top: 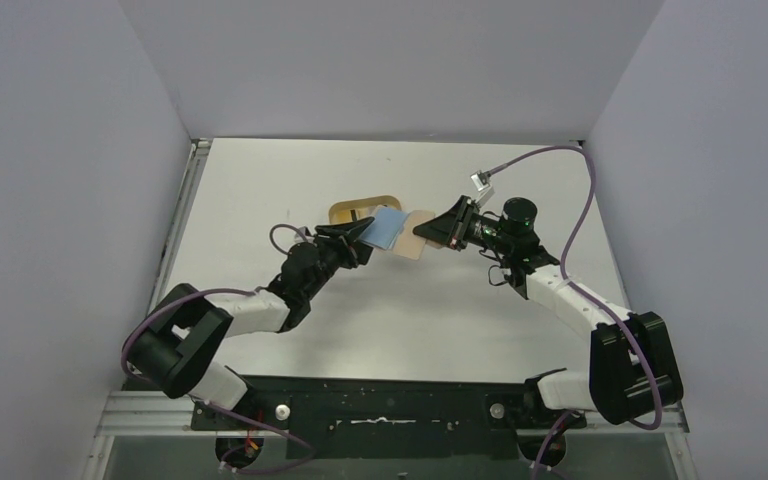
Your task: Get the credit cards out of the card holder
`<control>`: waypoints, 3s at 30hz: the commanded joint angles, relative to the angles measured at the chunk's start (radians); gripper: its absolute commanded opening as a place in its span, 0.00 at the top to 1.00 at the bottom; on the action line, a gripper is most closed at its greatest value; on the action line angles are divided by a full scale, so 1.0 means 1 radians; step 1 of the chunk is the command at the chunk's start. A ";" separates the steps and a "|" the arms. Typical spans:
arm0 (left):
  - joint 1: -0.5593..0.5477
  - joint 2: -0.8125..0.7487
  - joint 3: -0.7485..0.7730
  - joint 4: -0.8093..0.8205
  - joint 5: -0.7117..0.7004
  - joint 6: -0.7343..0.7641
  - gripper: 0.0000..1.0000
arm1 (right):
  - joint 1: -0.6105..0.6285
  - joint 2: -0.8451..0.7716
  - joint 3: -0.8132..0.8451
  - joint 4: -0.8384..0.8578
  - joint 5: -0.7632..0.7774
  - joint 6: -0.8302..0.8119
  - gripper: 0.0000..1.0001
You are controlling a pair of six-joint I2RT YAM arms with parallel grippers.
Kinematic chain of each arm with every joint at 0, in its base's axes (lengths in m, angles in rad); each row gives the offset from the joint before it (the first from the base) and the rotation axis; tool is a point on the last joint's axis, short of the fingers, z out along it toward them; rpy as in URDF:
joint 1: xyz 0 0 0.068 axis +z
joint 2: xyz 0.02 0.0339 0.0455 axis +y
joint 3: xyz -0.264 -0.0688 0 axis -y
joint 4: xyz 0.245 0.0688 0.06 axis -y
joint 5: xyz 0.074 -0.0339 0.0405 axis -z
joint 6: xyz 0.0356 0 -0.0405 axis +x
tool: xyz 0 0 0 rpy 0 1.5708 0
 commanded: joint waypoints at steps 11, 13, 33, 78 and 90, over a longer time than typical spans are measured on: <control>0.034 -0.142 0.010 -0.150 -0.013 -0.003 0.61 | -0.007 -0.043 0.004 0.048 -0.032 -0.011 1.00; 0.034 -0.143 0.014 -0.155 -0.006 0.000 0.61 | -0.006 -0.045 0.004 0.050 -0.034 -0.010 1.00; 0.034 -0.195 0.012 -0.231 -0.026 0.029 0.75 | -0.007 -0.052 -0.006 0.060 -0.038 -0.005 1.00; 0.139 -0.414 0.069 -0.592 -0.047 0.312 1.00 | -0.012 -0.031 -0.060 0.103 -0.062 -0.001 1.00; 0.141 -0.465 0.232 -0.805 -0.088 0.738 1.00 | 0.011 -0.002 -0.007 -0.143 -0.015 -0.156 0.87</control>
